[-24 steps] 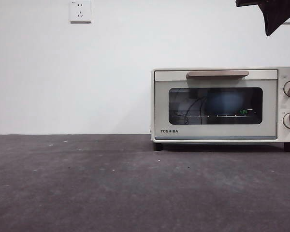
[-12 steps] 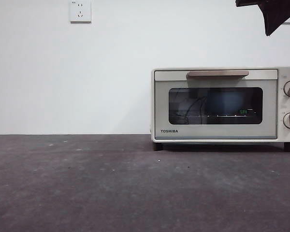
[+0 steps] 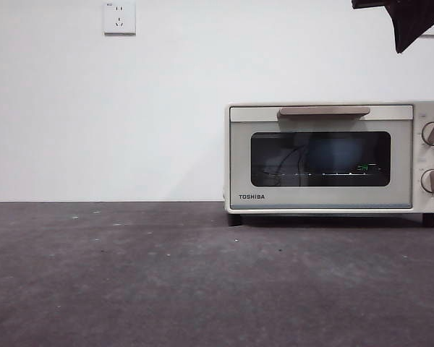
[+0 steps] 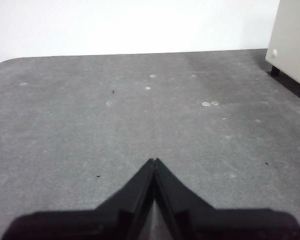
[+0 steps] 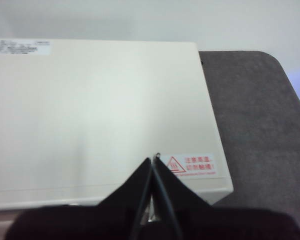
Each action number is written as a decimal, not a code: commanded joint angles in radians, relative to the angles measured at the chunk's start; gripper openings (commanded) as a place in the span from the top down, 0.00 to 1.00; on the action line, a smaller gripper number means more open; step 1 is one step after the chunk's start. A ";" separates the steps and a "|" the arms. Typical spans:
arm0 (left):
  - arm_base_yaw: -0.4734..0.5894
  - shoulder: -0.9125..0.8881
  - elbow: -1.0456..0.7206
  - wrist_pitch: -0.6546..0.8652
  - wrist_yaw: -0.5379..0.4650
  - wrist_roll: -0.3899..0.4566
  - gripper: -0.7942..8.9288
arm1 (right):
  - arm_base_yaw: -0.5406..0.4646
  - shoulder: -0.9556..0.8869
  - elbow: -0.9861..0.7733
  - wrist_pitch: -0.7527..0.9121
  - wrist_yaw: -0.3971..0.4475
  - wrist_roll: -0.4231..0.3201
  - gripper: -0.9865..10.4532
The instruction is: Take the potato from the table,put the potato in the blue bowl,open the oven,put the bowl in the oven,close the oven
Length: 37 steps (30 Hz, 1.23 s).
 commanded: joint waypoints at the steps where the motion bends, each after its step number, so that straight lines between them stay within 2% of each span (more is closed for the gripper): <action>1: 0.004 0.003 -0.011 0.009 -0.003 -0.006 0.92 | -0.004 -0.023 -0.005 0.000 -0.006 -0.003 0.91; 15: 0.004 0.008 -0.011 0.010 -0.003 -0.007 0.92 | -0.011 -0.412 -0.007 -0.018 -0.003 -0.003 0.91; 19: 0.004 0.008 -0.011 0.010 -0.003 -0.006 0.92 | -0.027 -0.524 -0.082 0.056 -0.003 -0.003 0.91; 22: 0.004 0.008 -0.011 0.010 -0.003 -0.006 0.92 | -0.040 -0.648 -0.252 0.229 -0.004 -0.003 0.91; 26: 0.004 0.008 -0.011 0.010 -0.003 -0.006 0.92 | -0.060 -0.843 -0.558 0.489 -0.004 0.019 0.91; 29: 0.004 0.008 -0.011 0.010 -0.003 -0.006 0.92 | -0.060 -0.990 -0.793 0.620 -0.004 0.016 0.91; 34: 0.004 0.008 -0.011 0.009 -0.003 -0.006 0.92 | -0.080 -1.189 -1.117 0.712 -0.021 0.018 0.91; 37: 0.004 0.008 -0.011 0.010 -0.003 -0.006 0.92 | -0.111 -1.306 -1.295 0.750 -0.121 0.051 0.91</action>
